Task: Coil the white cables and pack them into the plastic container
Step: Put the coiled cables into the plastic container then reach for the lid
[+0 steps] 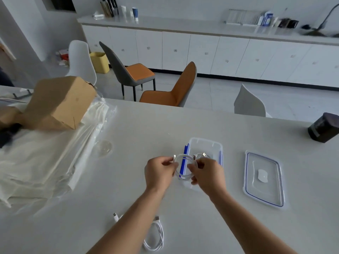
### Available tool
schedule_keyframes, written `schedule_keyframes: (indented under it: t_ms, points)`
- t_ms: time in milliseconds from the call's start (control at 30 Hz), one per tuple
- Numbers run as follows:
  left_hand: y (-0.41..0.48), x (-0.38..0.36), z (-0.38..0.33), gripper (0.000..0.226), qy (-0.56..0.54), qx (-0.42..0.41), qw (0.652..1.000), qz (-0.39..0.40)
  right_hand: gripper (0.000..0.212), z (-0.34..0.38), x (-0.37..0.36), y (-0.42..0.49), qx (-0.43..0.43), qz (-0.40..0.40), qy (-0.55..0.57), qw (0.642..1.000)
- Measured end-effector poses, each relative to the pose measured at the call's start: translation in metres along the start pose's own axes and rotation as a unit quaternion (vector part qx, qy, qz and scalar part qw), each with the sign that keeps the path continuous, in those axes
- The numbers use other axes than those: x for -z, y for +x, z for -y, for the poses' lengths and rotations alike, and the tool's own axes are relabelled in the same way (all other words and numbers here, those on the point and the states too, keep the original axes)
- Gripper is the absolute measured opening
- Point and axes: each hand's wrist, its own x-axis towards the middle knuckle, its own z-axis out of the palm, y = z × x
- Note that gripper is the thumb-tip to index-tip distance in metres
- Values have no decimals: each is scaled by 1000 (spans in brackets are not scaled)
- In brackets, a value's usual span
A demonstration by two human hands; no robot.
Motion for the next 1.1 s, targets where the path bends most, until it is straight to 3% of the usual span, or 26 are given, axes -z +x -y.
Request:
schedule_keyframes:
  t_ms: [133, 233, 267, 300, 400, 533, 700, 867, 1100]
  points:
    - [9, -56, -26, 20, 46, -25, 998, 35, 22, -19, 41, 38, -20, -45, -22, 999]
    - [16, -86, -28, 8, 91, -18, 995, 21, 26, -33, 50, 60, -36, -37, -40, 998]
    - [16, -92, -28, 10, 108, -19, 994, 22, 28, -37, 51, 67, -36, -29, -51, 998]
    - [19, -97, -25, 28, 125, -19, 992, 17, 29, -39, 51, 72, -35, -19, -67, 997]
    - [22, -106, -22, 12, 180, -20, 984, 4, 27, -42, 50, 88, -16, 8, -136, 991]
    - [19, -120, -15, 20, 195, 11, 981, 8, 27, -36, 49, 109, 35, 10, -273, 961]
    - [14, -131, -8, 28, 176, 64, 982, 14, 18, -31, 40, 123, 65, 46, -347, 934]
    - [11, -143, 2, 34, 194, 63, 979, 18, 20, -30, 27, 131, 97, 83, -404, 906]
    - [8, -144, 9, 26, 289, 38, 953, 84, 16, -36, 7, 125, 164, 97, -547, 815]
